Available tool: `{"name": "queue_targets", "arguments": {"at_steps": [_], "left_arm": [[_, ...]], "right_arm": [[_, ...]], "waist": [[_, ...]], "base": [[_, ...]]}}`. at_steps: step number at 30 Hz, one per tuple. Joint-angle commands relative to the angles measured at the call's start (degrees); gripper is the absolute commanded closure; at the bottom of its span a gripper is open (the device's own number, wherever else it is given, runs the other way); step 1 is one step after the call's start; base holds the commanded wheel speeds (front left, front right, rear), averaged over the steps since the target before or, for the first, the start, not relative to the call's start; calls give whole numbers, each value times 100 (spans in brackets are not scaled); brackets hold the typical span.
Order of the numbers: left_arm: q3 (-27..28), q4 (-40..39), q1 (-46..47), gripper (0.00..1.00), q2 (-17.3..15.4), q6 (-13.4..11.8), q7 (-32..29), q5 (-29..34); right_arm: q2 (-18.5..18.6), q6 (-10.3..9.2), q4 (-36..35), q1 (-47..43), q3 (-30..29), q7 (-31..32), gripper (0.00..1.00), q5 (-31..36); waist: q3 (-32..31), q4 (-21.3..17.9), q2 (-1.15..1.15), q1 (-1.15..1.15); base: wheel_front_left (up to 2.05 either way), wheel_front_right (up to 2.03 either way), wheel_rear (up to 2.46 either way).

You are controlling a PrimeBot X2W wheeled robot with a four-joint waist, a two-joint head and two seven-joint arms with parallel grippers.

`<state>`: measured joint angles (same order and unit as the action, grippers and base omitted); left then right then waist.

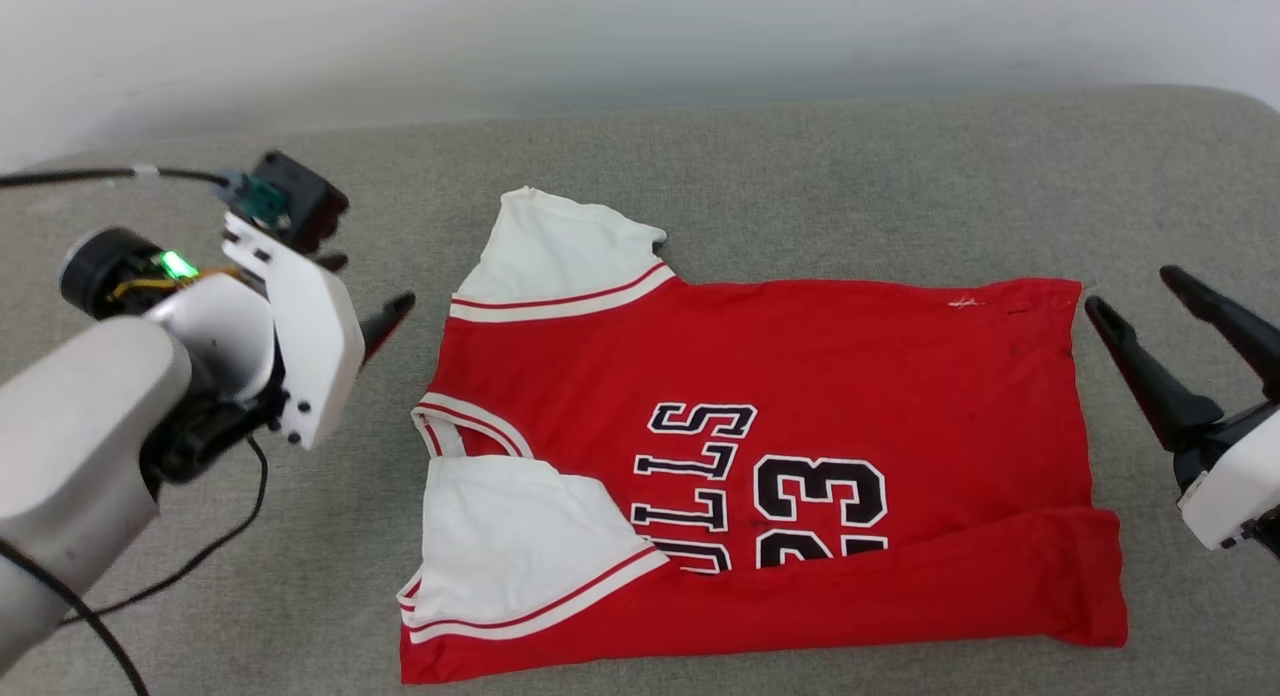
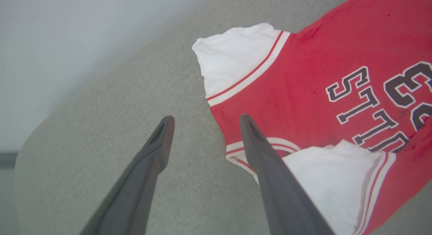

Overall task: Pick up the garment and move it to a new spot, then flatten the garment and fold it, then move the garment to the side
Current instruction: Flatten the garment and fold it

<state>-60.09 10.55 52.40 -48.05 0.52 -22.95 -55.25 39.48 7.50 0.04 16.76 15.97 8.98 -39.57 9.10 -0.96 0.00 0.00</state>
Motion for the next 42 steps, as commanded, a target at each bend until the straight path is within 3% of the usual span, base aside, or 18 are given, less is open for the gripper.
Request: {"name": "queue_targets", "arguments": {"at_steps": [1,8,14,20,26,32,39,40,41,42], "left_arm": [[123,197,270,0,105,14,99,48],[394,1036,1215,0,501,122,-146,-1],[536,1674,2116,0,801,255,-1073,-343],[486,2199,3062,0,1039,299,-2448,-608],[266,2645,3725,0,1161,174,-3500,-541],[116,2973,3863,0,1179,104,-3832,-430],[-84,3260,3494,0,1220,283,-3904,-463],[-100,3271,3447,60,1240,305,-3925,-480],[-113,3267,3412,100,1268,349,-3928,-496],[-108,3256,3402,100,1299,388,-3910,-519]], "right_arm": [[-245,-3,-155,-183,-281,-287,0,260],[-1132,-2,-846,-713,-1284,-944,0,1254],[-1506,-2,-1294,-776,-1403,-944,0,1557],[-1535,-2,-1469,-491,-1268,-875,0,1591],[-1518,-2,-1474,-194,-1080,-901,0,1519],[-1550,-2,-1353,-19,-911,-992,0,1447],[-1477,-2,-1101,150,-787,-1108,0,1375],[-1443,-3,-1072,174,-818,-1106,0,1372],[-1420,-2,-1046,191,-850,-1099,0,1371],[-1402,-2,-1039,220,-882,-1091,0,1371]], "waist": [[190,-121,0,0],[753,-383,0,0],[1376,-664,0,0],[2026,-894,0,0],[2540,-1124,0,0],[2810,-1255,0,0],[2899,-1316,0,0],[2883,-1305,0,0],[2860,-1289,0,0],[2834,-1269,0,0]], "base": [[0,0,0],[0,0,0],[0,0,0],[0,0,0],[0,0,0],[0,0,0],[0,0,0],[0,0,0],[0,0,0],[0,0,0]]}}
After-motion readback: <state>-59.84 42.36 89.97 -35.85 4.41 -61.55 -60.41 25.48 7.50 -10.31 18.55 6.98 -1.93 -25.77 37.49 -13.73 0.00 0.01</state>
